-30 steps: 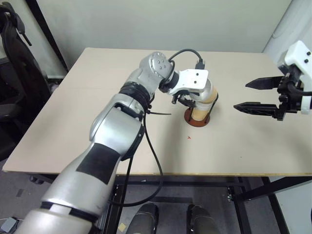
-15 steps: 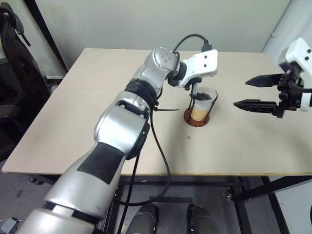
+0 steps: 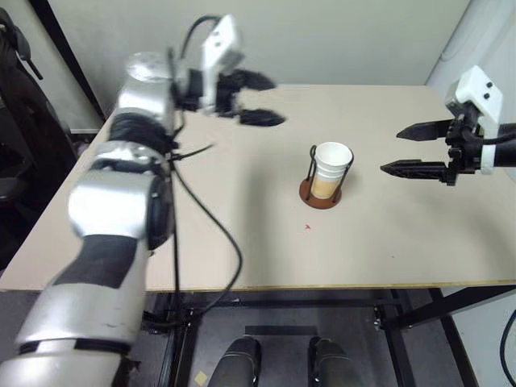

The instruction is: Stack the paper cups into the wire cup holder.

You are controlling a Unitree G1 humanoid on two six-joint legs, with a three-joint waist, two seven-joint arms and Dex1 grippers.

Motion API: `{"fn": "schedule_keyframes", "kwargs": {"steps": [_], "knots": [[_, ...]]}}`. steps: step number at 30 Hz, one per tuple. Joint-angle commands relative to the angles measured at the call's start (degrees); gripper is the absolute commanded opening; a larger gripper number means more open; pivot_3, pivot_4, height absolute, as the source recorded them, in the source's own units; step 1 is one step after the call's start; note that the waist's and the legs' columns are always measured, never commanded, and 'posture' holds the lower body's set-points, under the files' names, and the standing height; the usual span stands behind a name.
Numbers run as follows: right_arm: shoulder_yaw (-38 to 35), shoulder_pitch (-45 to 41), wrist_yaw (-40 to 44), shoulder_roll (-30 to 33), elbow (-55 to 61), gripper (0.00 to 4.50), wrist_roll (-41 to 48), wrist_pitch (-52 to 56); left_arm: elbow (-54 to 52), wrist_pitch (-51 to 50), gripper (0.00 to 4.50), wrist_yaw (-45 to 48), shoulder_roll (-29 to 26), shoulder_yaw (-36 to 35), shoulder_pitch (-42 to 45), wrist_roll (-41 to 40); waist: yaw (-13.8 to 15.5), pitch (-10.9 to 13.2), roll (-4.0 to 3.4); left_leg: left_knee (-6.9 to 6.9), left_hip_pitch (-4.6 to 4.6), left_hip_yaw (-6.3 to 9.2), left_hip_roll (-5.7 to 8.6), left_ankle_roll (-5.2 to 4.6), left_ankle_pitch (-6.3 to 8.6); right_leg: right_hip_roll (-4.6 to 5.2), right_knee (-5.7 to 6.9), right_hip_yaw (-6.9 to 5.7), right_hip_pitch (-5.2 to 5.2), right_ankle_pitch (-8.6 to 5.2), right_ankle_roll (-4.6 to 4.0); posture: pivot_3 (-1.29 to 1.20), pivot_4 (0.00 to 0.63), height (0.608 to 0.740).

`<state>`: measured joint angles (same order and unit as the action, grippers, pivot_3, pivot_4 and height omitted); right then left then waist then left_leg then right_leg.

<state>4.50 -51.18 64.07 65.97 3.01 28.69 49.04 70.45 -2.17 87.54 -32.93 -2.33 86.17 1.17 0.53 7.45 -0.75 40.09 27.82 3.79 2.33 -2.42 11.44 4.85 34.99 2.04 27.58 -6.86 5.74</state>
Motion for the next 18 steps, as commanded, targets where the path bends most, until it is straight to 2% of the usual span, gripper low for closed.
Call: {"fn": "schedule_keyframes", "kwargs": {"steps": [1, 3, 4, 9, 14, 18], "knots": [[1.6, -4.0, 2.3, -1.5, -6.6, 4.20, -4.1, -4.1, -7.2, -4.8, 4.25, 1.1, -6.7, -2.2, -3.0, -2.9, -0.1, 0.0, 0.00, 0.02, 0.05, 0.12, -0.07, 0.04, -0.04, 0.22, 0.01, 0.01, 0.04, 0.02, -0.03, 0.00, 0.150, 0.740], [3.0, -6.1, 3.2, -3.1, -10.5, 4.20, -6.3, -5.6, -10.5, -7.7, 4.25, -0.6, -10.4, -3.9, -5.7, -4.7, 0.0, 0.0, 0.01, -0.04, 0.13, 0.15, 0.03, 0.07, -0.17, -0.04, 0.04, -0.19, 0.10, 0.05, -0.21, 0.00, 0.150, 0.740], [3.5, -6.9, 4.0, -3.6, -12.4, 4.20, -7.3, -6.6, -12.5, -9.3, 4.25, -1.5, -11.6, -4.7, -6.9, -5.6, 0.1, 0.0, 0.00, -0.01, 0.17, 0.30, -0.04, 0.09, -0.19, 0.22, -0.01, -0.16, 0.10, 0.07, -0.24, 0.00, 0.150, 0.740], [6.5, -9.1, 7.6, -5.6, -19.5, 4.20, -12.8, -12.4, -22.3, -16.9, 4.25, -3.8, -18.4, -7.7, -15.1, -9.2, 0.2, 0.0, -0.04, -0.10, 0.15, 0.47, -0.02, 0.18, -0.32, 0.16, 0.00, -0.35, 0.08, 0.15, -0.63, 0.00, 0.150, 0.740], [6.7, -9.2, 9.2, -7.0, -22.3, 4.20, -16.1, -15.5, -30.3, -22.6, 4.25, -7.8, -23.4, -10.9, -23.1, -13.0, -0.1, 0.0, -0.05, -0.20, 0.10, 0.64, -0.08, 0.50, -0.54, 0.13, 0.10, -0.31, 0.08, 0.27, -0.92, 0.00, 0.150, 0.740], [7.0, -11.5, 10.3, -8.0, -24.7, 4.20, -18.2, -16.3, -32.7, -24.6, 4.25, -11.5, -26.6, -14.3, -28.1, -15.4, -0.5, 0.0, -0.05, -0.52, 0.00, 0.71, -0.11, 0.72, -0.86, 0.09, 0.09, -0.21, 0.12, 0.45, -1.21, 0.00, 0.150, 0.740]]}}
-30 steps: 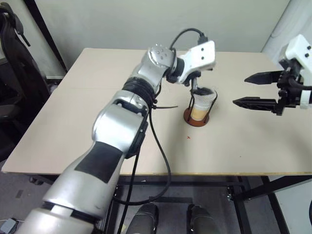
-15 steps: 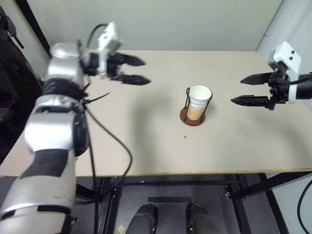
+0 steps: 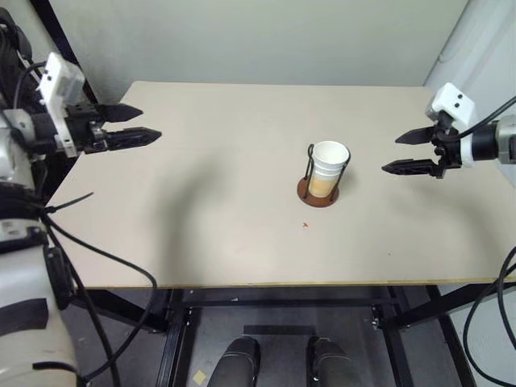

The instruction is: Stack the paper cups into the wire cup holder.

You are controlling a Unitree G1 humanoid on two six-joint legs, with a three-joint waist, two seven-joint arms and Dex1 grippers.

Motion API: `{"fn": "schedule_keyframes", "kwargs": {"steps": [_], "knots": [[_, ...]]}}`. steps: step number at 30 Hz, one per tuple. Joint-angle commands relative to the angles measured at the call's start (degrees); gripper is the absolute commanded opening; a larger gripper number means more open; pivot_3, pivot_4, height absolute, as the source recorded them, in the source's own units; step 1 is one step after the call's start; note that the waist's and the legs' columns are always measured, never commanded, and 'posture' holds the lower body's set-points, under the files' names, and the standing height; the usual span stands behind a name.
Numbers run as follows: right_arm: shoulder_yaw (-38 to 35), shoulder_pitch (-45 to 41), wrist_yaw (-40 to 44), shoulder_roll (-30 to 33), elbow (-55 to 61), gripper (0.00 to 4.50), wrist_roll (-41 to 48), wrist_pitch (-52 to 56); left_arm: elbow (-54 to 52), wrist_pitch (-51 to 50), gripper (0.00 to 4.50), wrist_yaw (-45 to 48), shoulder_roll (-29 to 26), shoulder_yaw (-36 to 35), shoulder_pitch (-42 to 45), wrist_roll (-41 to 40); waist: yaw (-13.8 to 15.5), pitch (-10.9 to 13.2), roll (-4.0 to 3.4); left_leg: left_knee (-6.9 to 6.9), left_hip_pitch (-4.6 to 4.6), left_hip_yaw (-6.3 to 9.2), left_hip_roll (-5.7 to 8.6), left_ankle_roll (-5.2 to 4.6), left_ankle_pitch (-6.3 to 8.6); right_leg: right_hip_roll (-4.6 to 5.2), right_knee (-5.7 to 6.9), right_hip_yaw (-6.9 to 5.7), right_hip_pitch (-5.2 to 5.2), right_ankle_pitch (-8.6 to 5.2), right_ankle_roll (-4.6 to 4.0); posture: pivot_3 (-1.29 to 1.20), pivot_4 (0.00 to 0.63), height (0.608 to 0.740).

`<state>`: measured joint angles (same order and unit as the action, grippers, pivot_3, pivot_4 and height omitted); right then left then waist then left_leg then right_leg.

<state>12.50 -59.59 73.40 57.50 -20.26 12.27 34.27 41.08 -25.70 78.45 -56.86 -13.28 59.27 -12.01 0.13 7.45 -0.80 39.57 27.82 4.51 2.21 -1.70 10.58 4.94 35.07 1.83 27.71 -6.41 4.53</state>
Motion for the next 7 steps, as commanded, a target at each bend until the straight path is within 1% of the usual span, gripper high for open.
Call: {"fn": "schedule_keyframes", "kwargs": {"steps": [1, 4, 7], "knots": [[-0.9, -4.0, 0.9, 0.3, -3.5, 4.20, -2.8, -2.5, -4.0, -1.2, 4.25, -3.5, -2.9, -4.0, -2.4, -2.6, -0.1, 0.0, 0.00, -0.21, -0.08, -0.01, 0.01, 0.05, -0.14, 0.00, -0.03, -0.02, 0.01, 0.05, -0.08, 0.00, 0.150, 0.740], [-1.3, -5.7, 0.9, -0.1, -6.7, 4.20, -4.6, -4.3, -4.5, -1.0, 4.25, -6.7, -3.3, -5.5, -5.7, -3.5, 0.0, 0.0, 0.01, -0.91, -0.42, -0.02, 0.06, 0.23, -0.61, 0.13, -0.10, 0.11, -0.04, 0.18, -0.29, 0.00, 0.150, 0.740], [-2.6, -5.8, 1.3, -0.2, -5.8, 4.20, -4.5, -4.7, -4.2, -1.2, 4.25, -9.7, -3.8, -6.7, -7.3, -4.2, 0.0, 0.0, 0.05, -1.70, -0.86, 0.02, 0.04, 0.89, -0.76, 0.16, -0.12, 0.16, -0.18, 0.22, -0.54, 0.00, 0.150, 0.740]]}}
